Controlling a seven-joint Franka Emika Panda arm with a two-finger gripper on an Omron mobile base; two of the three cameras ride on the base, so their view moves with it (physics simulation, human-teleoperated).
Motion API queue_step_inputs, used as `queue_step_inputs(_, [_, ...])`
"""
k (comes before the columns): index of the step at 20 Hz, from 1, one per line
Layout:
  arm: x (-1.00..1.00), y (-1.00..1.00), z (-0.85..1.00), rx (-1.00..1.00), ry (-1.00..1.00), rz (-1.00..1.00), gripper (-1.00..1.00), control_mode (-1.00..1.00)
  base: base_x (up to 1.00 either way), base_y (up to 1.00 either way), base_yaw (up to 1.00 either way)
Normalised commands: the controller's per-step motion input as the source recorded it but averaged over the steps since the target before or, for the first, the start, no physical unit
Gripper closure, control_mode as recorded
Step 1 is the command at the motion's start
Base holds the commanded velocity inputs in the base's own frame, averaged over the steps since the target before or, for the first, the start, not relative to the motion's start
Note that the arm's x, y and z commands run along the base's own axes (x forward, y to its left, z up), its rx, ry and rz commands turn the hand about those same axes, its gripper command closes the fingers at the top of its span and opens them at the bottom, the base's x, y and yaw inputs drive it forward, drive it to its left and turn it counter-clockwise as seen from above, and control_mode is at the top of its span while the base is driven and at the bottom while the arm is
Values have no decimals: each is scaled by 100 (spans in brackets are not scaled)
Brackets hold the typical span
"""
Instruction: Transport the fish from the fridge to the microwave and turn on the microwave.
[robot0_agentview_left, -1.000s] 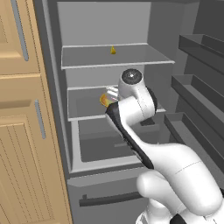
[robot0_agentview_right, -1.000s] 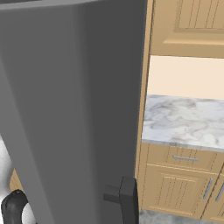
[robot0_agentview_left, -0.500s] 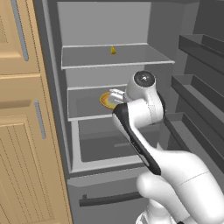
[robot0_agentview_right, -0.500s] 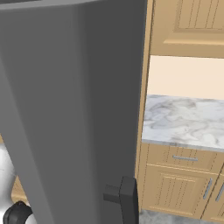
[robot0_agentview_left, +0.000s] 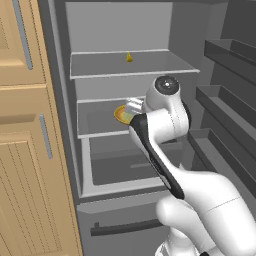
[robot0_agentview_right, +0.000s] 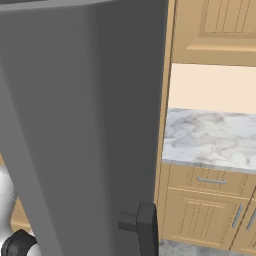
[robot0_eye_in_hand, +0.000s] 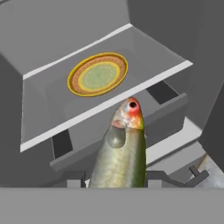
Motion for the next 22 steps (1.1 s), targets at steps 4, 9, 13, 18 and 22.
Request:
queue_step_inputs(4, [-4, 0, 13, -4, 0, 0, 100, -100, 0, 0, 0])
queue_step_inputs(9, [-12, -1, 16, -2, 0, 0, 100, -100, 0, 0, 0])
queue_step_inputs(13, [-23, -2, 18, -1, 0, 0, 100, -100, 0, 0, 0])
queue_step_inputs(18, [-26, -2, 18, 0, 0, 0, 100, -100, 0, 0, 0])
queue_step_inputs(22, [-20, -5, 8, 0, 0, 0, 100, -100, 0, 0, 0])
